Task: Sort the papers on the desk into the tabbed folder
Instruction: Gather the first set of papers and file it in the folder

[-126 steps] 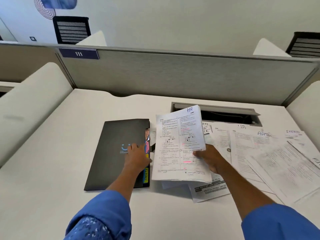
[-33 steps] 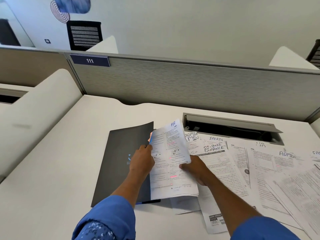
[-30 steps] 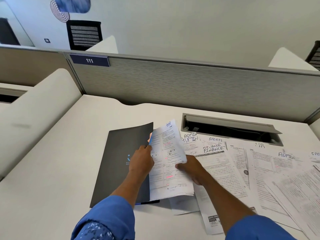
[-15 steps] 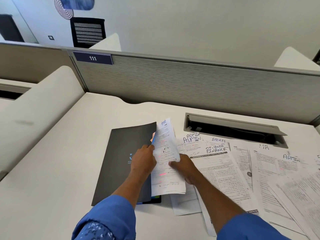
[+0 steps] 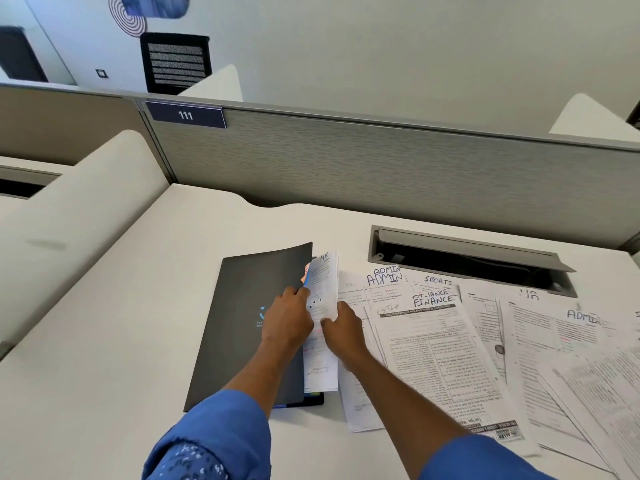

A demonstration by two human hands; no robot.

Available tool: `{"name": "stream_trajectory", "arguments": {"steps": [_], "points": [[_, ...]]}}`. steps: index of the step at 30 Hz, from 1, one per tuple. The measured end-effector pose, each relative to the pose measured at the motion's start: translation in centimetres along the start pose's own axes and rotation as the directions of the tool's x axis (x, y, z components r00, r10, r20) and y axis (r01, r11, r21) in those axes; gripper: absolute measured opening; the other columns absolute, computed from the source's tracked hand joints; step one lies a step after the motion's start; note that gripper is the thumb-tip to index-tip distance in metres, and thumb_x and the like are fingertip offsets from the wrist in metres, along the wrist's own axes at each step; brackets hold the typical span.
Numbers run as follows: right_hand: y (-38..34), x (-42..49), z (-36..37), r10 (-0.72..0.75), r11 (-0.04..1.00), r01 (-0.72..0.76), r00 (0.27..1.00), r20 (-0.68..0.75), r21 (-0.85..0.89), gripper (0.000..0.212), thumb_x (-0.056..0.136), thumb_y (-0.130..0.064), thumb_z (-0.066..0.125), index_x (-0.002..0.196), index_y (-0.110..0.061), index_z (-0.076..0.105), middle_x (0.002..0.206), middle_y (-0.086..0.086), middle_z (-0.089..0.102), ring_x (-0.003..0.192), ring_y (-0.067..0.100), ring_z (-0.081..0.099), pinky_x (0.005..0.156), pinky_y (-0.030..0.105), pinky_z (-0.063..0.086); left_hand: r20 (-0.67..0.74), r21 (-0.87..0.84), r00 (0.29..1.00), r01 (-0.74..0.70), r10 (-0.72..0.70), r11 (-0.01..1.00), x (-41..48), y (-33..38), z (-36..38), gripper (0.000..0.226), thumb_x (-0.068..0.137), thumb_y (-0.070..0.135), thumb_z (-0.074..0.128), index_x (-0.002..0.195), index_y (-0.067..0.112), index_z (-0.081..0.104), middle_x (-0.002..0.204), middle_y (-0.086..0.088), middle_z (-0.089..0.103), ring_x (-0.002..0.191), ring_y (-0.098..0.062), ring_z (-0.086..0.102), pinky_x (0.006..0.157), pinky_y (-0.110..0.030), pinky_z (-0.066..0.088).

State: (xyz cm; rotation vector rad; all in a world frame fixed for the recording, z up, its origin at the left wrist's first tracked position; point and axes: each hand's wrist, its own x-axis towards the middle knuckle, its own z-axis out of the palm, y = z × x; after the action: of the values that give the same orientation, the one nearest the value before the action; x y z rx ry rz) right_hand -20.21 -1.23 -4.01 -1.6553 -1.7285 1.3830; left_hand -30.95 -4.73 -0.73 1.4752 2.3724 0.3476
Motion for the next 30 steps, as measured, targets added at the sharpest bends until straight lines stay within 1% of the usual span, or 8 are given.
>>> {"name": "stream_trajectory", "arguments": {"steps": [8, 15, 17, 20, 23, 26, 28, 30], "points": [[0.5, 0.7, 0.3, -0.026, 0.999, 0.031, 0.993, 0.114, -0.042, 0.037, 0.089, -0.011, 0.058, 0.126, -0.014, 0.061, 0.127, 0.005, 0.067, 0.113, 0.027, 0.063, 0.097, 0.035, 0.051, -0.002, 0.012, 1.0, 0.003, -0.003, 1.0, 0.1, 0.0, -0.2, 0.045, 0.092, 0.016, 0.049, 0.137, 0.017, 0.047, 0.138, -0.006, 0.05, 0.116, -0.027, 0.055, 0.091, -0.039, 0.05], [1.3, 1.3, -0.8, -0.031, 0.998, 0.037, 0.991, 0.128, -0.042, 0.037, 0.087, -0.009, 0.058, 0.123, -0.013, 0.065, 0.12, 0.005, 0.07, 0.108, 0.025, 0.064, 0.09, 0.029, 0.049, -0.014, 0.027, 1.0, 0.004, -0.003, 1.0, 0.5, -0.3, 0.1, 0.046, 0.089, 0.015, 0.048, 0.135, 0.018, 0.049, 0.135, -0.005, 0.053, 0.114, -0.027, 0.056, 0.088, -0.038, 0.05], [1.0, 1.3, -0.4, -0.024, 0.999, 0.029, 0.991, 0.129, -0.038, 0.033, 0.086, -0.011, 0.058, 0.118, -0.013, 0.066, 0.116, 0.004, 0.071, 0.105, 0.025, 0.065, 0.09, 0.031, 0.052, -0.017, 0.019, 1.0, 0.004, -0.003, 1.0, 0.5, -0.3, 0.2, 0.046, 0.09, 0.014, 0.048, 0.136, 0.019, 0.049, 0.135, -0.004, 0.053, 0.114, -0.026, 0.057, 0.088, -0.038, 0.05], [0.8, 1.4, 1.1, -0.021, 1.0, 0.022, 0.989, 0.148, -0.005, 0.033, 0.082, -0.017, 0.058, 0.114, -0.016, 0.068, 0.111, 0.003, 0.072, 0.102, 0.025, 0.066, 0.093, 0.043, 0.055, -0.021, 0.01, 1.0, 0.001, -0.001, 1.0, 0.5, -0.4, 0.3, 0.047, 0.09, 0.015, 0.049, 0.137, 0.019, 0.049, 0.136, -0.005, 0.052, 0.115, -0.026, 0.056, 0.091, -0.038, 0.05], [0.4, 1.2, 2.4, -0.001, 0.998, -0.011, 0.982, 0.187, 0.063, 0.029, 0.086, -0.025, 0.052, 0.108, -0.017, 0.069, 0.102, 0.004, 0.073, 0.096, 0.024, 0.067, 0.091, 0.047, 0.056, -0.028, 0.002, 1.0, -0.005, 0.005, 1.0, 0.5, -0.3, 0.2, 0.045, 0.09, 0.015, 0.048, 0.134, 0.017, 0.05, 0.133, -0.006, 0.054, 0.114, -0.028, 0.056, 0.091, -0.038, 0.049], [-0.1, 0.5, 2.6, -0.017, 0.991, -0.021, 0.96, 0.278, 0.133, 0.027, 0.099, -0.015, 0.044, 0.119, -0.016, 0.062, 0.11, 0.001, 0.067, 0.103, 0.018, 0.062, 0.096, 0.038, 0.053, -0.041, -0.002, 0.999, -0.009, 0.008, 1.0, 0.5, -0.5, 0.2, 0.044, 0.091, 0.014, 0.045, 0.134, 0.018, 0.05, 0.133, -0.006, 0.053, 0.115, -0.027, 0.055, 0.091, -0.038, 0.049], [-0.1, 0.4, 2.4, 0.01, 0.988, -0.06, 0.946, 0.325, 0.145, 0.029, 0.101, -0.009, 0.04, 0.119, -0.02, 0.059, 0.106, -0.003, 0.064, 0.099, 0.012, 0.059, 0.089, 0.026, 0.051, -0.041, -0.005, 0.999, -0.001, 0.001, 1.0, 0.5, -0.6, 0.3, 0.047, 0.09, 0.012, 0.044, 0.136, 0.02, 0.048, 0.135, -0.005, 0.052, 0.116, -0.026, 0.054, 0.09, -0.038, 0.048], [0.1, 0.7, 2.5, 0.058, 0.993, -0.084, 0.96, 0.275, 0.086, 0.024, 0.1, -0.009, 0.041, 0.111, -0.018, 0.061, 0.1, -0.002, 0.063, 0.092, 0.014, 0.058, 0.082, 0.026, 0.048, -0.043, -0.007, 0.999, 0.002, -0.002, 1.0, 0.6, -0.7, 0.3, 0.05, 0.09, 0.011, 0.043, 0.139, 0.02, 0.045, 0.137, -0.005, 0.051, 0.117, -0.026, 0.054, 0.09, -0.038, 0.048]]}}
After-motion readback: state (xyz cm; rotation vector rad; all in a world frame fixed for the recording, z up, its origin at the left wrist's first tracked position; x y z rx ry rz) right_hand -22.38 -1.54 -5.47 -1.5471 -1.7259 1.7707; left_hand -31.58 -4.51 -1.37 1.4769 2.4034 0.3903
